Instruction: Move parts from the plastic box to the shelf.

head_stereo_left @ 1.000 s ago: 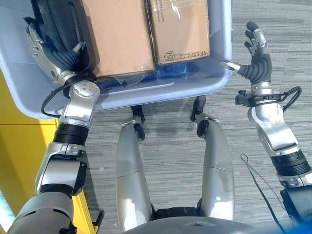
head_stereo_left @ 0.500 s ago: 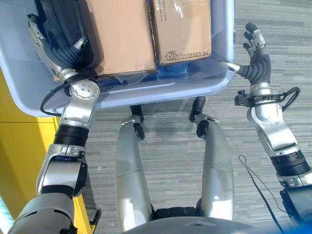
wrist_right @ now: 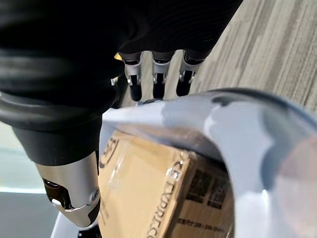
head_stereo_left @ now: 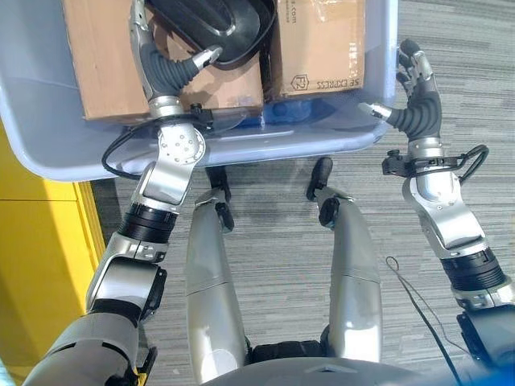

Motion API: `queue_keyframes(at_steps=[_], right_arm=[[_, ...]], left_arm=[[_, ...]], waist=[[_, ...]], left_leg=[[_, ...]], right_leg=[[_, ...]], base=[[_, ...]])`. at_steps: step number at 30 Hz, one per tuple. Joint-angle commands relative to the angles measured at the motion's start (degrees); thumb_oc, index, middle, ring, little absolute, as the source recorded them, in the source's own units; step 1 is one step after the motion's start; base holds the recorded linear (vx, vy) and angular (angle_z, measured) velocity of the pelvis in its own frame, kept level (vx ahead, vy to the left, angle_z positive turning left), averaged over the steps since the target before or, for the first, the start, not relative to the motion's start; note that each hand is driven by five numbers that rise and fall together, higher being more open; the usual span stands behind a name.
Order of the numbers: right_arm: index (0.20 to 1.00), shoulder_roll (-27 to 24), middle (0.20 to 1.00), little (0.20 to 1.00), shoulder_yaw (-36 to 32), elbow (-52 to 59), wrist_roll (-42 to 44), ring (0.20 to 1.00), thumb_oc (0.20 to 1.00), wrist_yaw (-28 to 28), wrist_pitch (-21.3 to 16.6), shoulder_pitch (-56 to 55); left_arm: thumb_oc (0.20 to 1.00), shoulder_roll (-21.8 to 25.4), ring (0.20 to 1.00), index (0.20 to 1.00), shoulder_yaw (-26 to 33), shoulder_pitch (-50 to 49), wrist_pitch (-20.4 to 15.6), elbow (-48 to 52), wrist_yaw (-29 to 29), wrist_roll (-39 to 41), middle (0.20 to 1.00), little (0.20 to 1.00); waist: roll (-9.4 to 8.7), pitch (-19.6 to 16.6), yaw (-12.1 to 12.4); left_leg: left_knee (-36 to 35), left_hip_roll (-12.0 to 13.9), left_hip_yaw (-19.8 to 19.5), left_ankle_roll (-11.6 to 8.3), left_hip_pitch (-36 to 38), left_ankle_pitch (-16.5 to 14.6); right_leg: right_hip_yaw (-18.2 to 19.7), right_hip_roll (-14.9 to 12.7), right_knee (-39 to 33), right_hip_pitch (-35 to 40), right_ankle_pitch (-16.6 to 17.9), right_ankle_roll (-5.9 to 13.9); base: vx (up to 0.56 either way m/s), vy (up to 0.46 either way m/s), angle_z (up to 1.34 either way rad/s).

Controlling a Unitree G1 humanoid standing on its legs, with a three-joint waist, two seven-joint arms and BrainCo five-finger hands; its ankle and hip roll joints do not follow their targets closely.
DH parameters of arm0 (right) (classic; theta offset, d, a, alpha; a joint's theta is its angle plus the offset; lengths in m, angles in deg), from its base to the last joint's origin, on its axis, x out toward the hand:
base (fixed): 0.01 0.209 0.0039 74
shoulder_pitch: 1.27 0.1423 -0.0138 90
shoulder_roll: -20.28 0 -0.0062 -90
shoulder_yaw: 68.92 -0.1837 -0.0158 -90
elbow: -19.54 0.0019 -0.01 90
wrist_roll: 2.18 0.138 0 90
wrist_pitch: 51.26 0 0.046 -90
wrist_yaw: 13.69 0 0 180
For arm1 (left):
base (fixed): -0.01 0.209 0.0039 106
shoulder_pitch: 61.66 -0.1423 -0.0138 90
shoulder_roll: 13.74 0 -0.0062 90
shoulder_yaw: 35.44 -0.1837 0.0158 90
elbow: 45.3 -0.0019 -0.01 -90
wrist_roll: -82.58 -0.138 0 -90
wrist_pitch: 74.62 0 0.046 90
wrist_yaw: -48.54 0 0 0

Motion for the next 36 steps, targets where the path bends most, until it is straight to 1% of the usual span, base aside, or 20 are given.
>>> queue_keyframes(at_steps=[1,3,4,6,7,10,11,12,13,14,15,18,19,20,21,22,24,29,33,36], right_arm=[[1.000,-0.27,1.000,1.000,0.06,1.11,0.45,1.000,1.000,-0.01,-1.96,1.38],[1.000,-0.26,1.000,1.000,0.10,0.67,0.54,1.000,1.000,-0.20,-2.27,1.47],[1.000,-0.39,1.000,1.000,-0.03,0.69,0.54,1.000,1.000,-0.61,-2.41,1.11],[1.000,-0.47,1.000,1.000,0.00,0.99,0.43,1.000,1.000,-0.51,-2.39,0.59],[1.000,-0.48,1.000,1.000,0.04,0.99,0.47,1.000,1.000,-0.44,-2.49,0.27],[1.000,-0.25,1.000,1.000,0.18,1.11,0.26,1.000,1.000,-0.08,-2.51,-0.17],[1.000,0.35,1.000,1.000,0.59,1.08,-0.25,1.000,1.000,0.38,-2.51,-0.38],[1.000,0.84,1.000,1.000,0.75,1.19,-0.49,1.000,1.000,0.68,-2.43,-0.48],[1.000,1.49,1.000,1.000,1.18,1.80,-0.87,1.000,1.000,0.96,-1.96,-0.61],[1.000,1.98,1.000,1.000,1.41,2.10,-1.43,1.000,1.000,1.11,-1.71,-0.63],[1.000,2.52,1.000,1.000,1.57,2.19,-1.89,1.000,1.000,1.29,-1.65,-0.44],[1.000,3.52,1.000,1.000,2.14,2.54,-2.15,1.000,1.000,2.22,-1.09,0.00],[1.000,3.88,1.000,1.000,2.58,2.65,-2.27,1.000,1.000,2.78,-0.88,0.18],[1.000,4.16,1.000,1.000,2.85,2.64,-2.25,1.000,1.000,3.10,-0.74,0.25],[1.000,4.34,1.000,1.000,3.26,2.65,-2.02,1.000,1.000,3.66,-0.70,0.39],[1.000,4.47,1.000,1.000,3.79,2.55,-1.68,1.000,1.000,4.13,-0.90,0.57],[1.000,4.84,1.000,1.000,4.37,2.32,-1.88,1.000,1.000,4.54,-1.38,0.72],[1.000,4.86,1.000,1.000,5.42,2.05,-1.51,1.000,1.000,4.78,-1.41,1.49],[1.000,4.96,1.000,1.000,6.09,1.33,-0.85,1.000,1.000,4.53,-1.04,2.06],[1.000,5.10,1.000,1.000,6.75,0.90,-0.95,1.000,1.000,4.53,-0.71,2.43]], left_arm=[[1.000,-0.63,1.000,1.000,-5.65,4.09,-0.16,6.01,-2.35,-6.98,1.000,1.000],[1.000,-0.22,1.000,1.000,-5.60,4.28,0.88,5.71,-0.96,-9.31,1.000,1.000],[1.000,0.51,1.000,1.000,-4.94,3.68,2.34,5.65,2.33,-9.41,1.000,1.000],[1.000,1.02,1.000,1.000,-3.74,2.34,3.54,5.92,6.42,-6.61,1.000,1.000],[1.000,1.08,1.000,1.000,-2.95,1.37,3.17,5.70,8.93,-3.34,1.000,1.000],[1.000,0.26,1.000,1.000,-1.05,-0.57,1.38,5.24,13.11,3.00,1.000,1.000],[1.000,-0.81,1.000,1.000,0.23,-1.92,-0.95,4.67,16.12,7.46,1.000,1.000],[1.000,-1.80,1.000,1.000,1.17,-2.66,-2.69,4.55,16.04,10.58,1.000,1.000],[1.000,-4.18,1.000,1.000,2.28,-3.48,-5.57,4.99,16.05,17.73,1.000,1.000],[1.000,-5.76,1.000,1.000,2.65,-3.74,-6.09,5.26,16.67,20.83,1.000,1.000],[1.000,-7.24,1.000,1.000,2.98,-3.93,-7.80,5.47,18.19,22.88,1.000,1.000],[1.000,-10.10,1.000,1.000,4.99,-4.36,-13.82,6.58,25.07,23.14,1.000,1.000],[1.000,-10.87,1.000,1.000,5.65,-4.40,-15.43,7.43,29.06,21.52,1.000,1.000],[1.000,-11.20,1.000,1.000,5.97,-4.35,-16.35,7.84,30.80,21.20,1.000,1.000],[1.000,-11.67,1.000,1.000,6.42,-4.09,-16.33,8.62,32.39,20.50,1.000,1.000],[1.000,-12.39,1.000,1.000,6.77,-3.74,-16.39,9.48,35.70,19.32,1.000,1.000],[1.000,-13.13,1.000,1.000,6.94,-3.35,-16.04,9.77,37.77,17.75,1.000,1.000],[1.000,-13.90,1.000,1.000,6.63,-2.23,-12.99,9.95,36.68,17.46,1.000,1.000],[1.000,-13.96,1.000,1.000,5.93,-0.81,-12.00,9.36,35.45,17.90,1.000,1.000],[1.000,-13.46,1.000,1.000,5.39,0.89,-11.18,8.66,35.18,16.52,1.000,1.000]], waist=[[0.53,-1.85,-0.40],[0.50,-1.85,-0.40],[0.47,-1.85,-0.18],[0.63,-1.85,0.13],[0.69,-1.85,0.33],[0.79,-1.85,0.73],[0.85,-1.85,1.01],[0.76,-1.85,1.27],[0.53,-1.85,1.48],[0.37,-1.85,1.54],[0.15,-1.85,1.64],[-0.39,-1.85,1.98],[-0.59,-1.85,2.09],[-0.74,-1.85,2.20],[-1.00,-1.85,2.34],[-1.38,-1.85,2.37],[-1.80,-1.85,2.38],[-2.49,-1.85,2.10],[-2.77,-1.85,1.66],[-2.78,-1.85,1.27]], left_leg=[[-1.94,2.32,1.16,-1.96,2.10,1.47],[-1.96,2.36,1.16,-2.07,2.26,1.47],[-1.97,2.30,1.02,-2.22,2.35,1.52],[-2.28,2.15,0.97,-2.28,2.61,1.61],[-2.39,2.08,0.86,-2.32,2.74,1.62],[-2.36,1.97,0.62,-2.29,2.69,1.55],[-2.22,1.89,0.36,-2.23,2.56,1.46],[-2.15,1.83,0.20,-2.20,2.44,1.46],[-2.27,1.79,0.06,-2.15,2.39,1.63],[-2.45,1.71,0.02,-2.14,2.56,1.73],[-2.69,1.70,-0.01,-2.15,2.68,1.90],[-3.54,1.57,-0.16,-2.36,3.32,2.33],[-4.18,1.48,-0.24,-2.50,3.75,2.70],[-4.39,1.45,-0.31,-2.57,3.94,2.85],[-4.59,1.53,-0.33,-2.71,4.16,3.00],[-5.04,1.66,-0.31,-2.92,4.54,3.28],[-5.48,1.76,-0.19,-3.14,5.08,3.51],[-4.91,2.42,0.01,-3.37,5.30,3.27],[-3.84,3.27,0.14,-3.36,5.14,2.84],[-3.46,3.80,0.46,-3.45,5.23,2.78]], right_leg=[[1.32,-0.23,-2.89,2.19,2.98,5.00],[1.32,-0.24,-3.03,2.33,2.98,5.00],[1.19,-0.32,-3.23,2.58,2.98,5.00],[1.06,-0.36,-3.60,2.92,3.00,4.98],[1.00,-0.40,-3.67,3.09,2.94,4.98],[0.91,-0.53,-3.59,3.15,2.78,4.93],[0.87,-0.56,-3.36,3.12,2.62,4.89],[0.71,-0.57,-3.25,3.14,2.53,4.84],[0.31,-0.59,-3.14,3.31,2.45,4.83],[0.04,-0.54,-3.29,3.64,2.44,4.86],[-0.24,-0.52,-3.48,3.94,2.48,4.90],[-0.94,-0.26,-4.53,5.17,2.63,4.92],[-1.33,-0.16,-5.15,5.86,2.76,4.93],[-1.57,-0.14,-5.34,6.18,2.84,4.96],[-1.88,-0.17,-5.56,6.57,2.91,4.97],[-2.33,-0.18,-6.01,7.21,3.01,5.00],[-2.79,-0.11,-6.61,8.07,3.14,5.04],[-3.14,-0.06,-6.34,8.38,2.97,4.98],[-2.97,0.07,-5.48,8.04,2.59,4.70],[-2.76,0.26,-5.18,7.89,2.42,4.45]], base=[[0.00,0.000,0.00],[0.00,0.000,0.00],[0.00,0.000,0.00],[0.00,0.000,0.00],[0.00,0.000,0.00],[0.00,0.000,0.00],[-0.01,-0.046,0.00],[-0.01,-0.072,0.02],[-0.01,-0.075,0.03],[-0.01,-0.080,0.06],[-0.01,-0.079,0.09],[0.00,-0.087,0.15],[0.00,-0.090,0.09],[0.01,-0.096,0.03],[0.02,-0.109,0.03],[0.02,-0.115,0.02],[0.01,-0.089,0.00],[0.02,-0.046,0.04],[0.02,-0.013,0.00],[0.04,-0.007,-0.03]])
